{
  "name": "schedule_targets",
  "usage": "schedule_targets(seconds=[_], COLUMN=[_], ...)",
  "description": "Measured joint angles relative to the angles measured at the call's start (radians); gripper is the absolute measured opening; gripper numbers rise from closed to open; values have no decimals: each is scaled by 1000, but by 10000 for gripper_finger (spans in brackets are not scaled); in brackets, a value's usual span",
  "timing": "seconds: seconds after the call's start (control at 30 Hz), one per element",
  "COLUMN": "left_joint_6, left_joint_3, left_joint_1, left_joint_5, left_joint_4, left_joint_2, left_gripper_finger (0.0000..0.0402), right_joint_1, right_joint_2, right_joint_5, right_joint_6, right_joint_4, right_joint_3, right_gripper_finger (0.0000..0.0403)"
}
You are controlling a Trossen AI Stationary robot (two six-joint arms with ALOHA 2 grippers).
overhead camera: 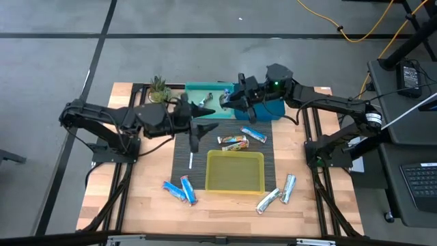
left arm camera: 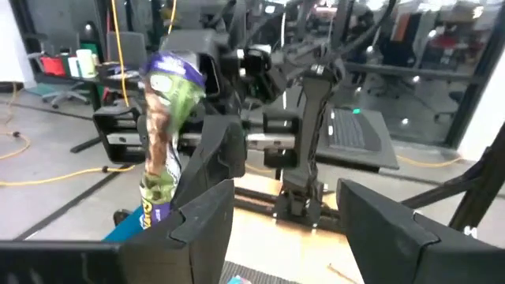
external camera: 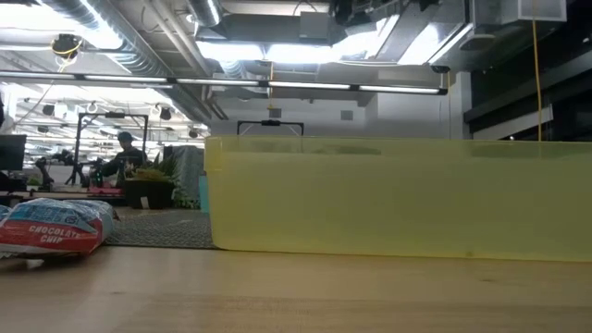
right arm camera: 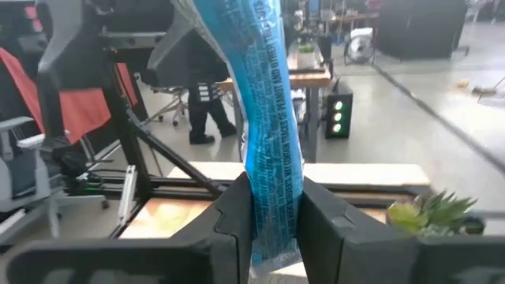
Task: Pick and place Granola Bars by type
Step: Put the blue granola bar into the green bin
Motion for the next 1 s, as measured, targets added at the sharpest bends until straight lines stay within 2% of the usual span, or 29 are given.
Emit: schedule_targets(seconds=[0.1, 0.2, 0.37, 0.63, 0.77, 0.87, 1.0], left_joint_6=[-10, -37, -69, -63, -63, -70, -71], left_joint_3=[0, 0, 0, 0, 0, 0, 0], left_joint_1=[-12, -19, -22, -17, -11, -11, -17], left_joint_5=[-11, -11, -10, -9, -10, -10, -17], left_joint_4=[-2, -10, -21, -21, -21, -21, -21], left_joint_2=[8, 19, 38, 47, 47, 47, 47], left_gripper_finger=[212, 212, 212, 212, 212, 212, 212], right_joint_1=[-1, -2, -52, -185, -219, -230, -230], right_joint_2=[0, 0, 12, 176, 262, 306, 349], right_joint_5=[3, 60, 97, 100, 100, 98, 98], right_joint_6=[-9, -40, -53, -183, -210, -213, -226], right_joint_4=[-35, -90, -166, -543, -641, -687, -697], right_joint_3=[0, 0, 27, 378, 535, 586, 576], right_gripper_finger=[84, 84, 84, 84, 84, 84, 84])
